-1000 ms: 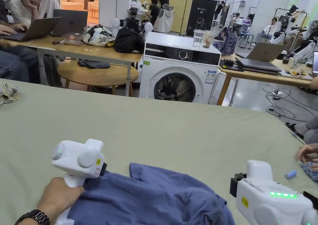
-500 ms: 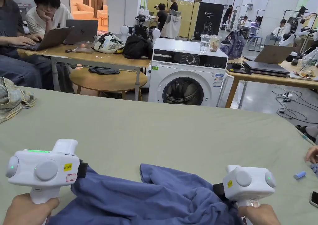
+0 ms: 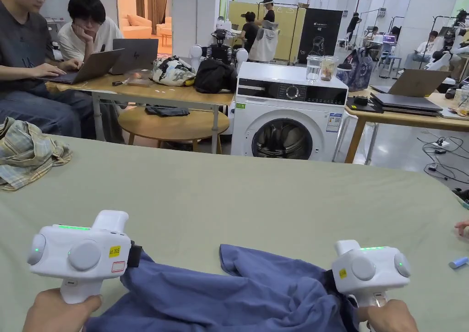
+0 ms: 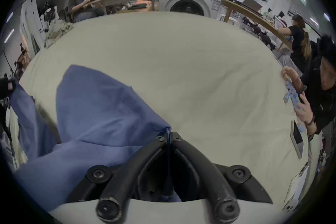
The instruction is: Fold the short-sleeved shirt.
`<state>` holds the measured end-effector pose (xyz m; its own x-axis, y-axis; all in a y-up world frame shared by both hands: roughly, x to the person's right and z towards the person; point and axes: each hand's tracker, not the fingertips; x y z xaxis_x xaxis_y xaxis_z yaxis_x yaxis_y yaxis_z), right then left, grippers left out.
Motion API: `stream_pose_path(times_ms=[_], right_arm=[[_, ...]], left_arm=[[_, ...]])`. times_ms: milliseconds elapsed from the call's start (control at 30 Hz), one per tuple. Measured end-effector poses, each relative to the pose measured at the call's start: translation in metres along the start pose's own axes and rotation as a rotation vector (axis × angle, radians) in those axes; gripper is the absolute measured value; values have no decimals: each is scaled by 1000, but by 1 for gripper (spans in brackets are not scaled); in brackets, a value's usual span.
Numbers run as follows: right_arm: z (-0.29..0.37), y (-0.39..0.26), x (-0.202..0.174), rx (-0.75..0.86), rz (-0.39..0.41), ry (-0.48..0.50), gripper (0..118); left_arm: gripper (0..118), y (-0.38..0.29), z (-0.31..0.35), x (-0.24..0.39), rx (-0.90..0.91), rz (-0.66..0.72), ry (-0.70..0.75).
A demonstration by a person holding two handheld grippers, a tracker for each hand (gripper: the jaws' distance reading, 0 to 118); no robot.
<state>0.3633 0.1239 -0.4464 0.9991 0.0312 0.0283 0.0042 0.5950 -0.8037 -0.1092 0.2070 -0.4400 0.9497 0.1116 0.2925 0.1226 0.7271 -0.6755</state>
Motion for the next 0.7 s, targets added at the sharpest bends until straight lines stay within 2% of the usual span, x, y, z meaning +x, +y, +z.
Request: stream_pose_path(times_ms=[67, 133, 333, 367, 500, 700], right_arm=[[25, 2, 7, 121, -34, -75, 0], [50, 4, 15, 179, -76, -98, 0], [125, 20, 44, 348, -75, -197, 0], [137, 23, 48, 357, -78, -187, 0], [186, 31, 50, 446, -64, -246, 0], [243, 54, 33, 537, -75, -225, 0]], left_arm=[[0, 2, 6, -4, 19, 18, 4], [0, 6, 15, -8, 45, 26, 14], [0, 28, 56, -31, 135, 52, 48], [0, 34, 66, -36, 157, 56, 62], [0, 57, 103, -53, 225, 87, 85], [0, 105, 148, -55, 307, 44, 127]])
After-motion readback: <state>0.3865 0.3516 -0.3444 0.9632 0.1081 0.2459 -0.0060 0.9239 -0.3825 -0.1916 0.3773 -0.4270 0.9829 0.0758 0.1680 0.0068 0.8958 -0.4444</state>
